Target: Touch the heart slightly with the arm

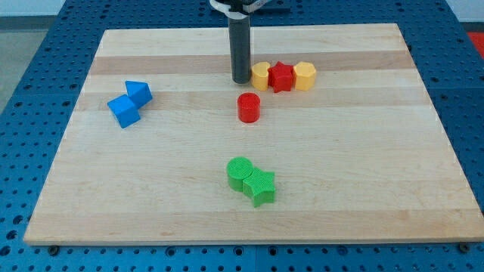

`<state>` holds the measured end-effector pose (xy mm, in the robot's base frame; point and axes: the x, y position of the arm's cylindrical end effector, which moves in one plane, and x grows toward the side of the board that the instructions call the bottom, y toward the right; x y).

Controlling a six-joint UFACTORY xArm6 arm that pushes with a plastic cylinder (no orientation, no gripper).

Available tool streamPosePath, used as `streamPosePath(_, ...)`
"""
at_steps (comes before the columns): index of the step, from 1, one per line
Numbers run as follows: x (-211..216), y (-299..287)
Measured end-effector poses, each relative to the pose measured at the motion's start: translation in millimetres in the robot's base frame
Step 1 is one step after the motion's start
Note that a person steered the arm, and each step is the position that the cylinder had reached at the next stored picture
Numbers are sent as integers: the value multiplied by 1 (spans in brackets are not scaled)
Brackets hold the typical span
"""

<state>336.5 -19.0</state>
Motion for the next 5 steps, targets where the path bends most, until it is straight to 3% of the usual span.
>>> streamPosePath(3,-26,-25)
streamPosePath(5,-38,17)
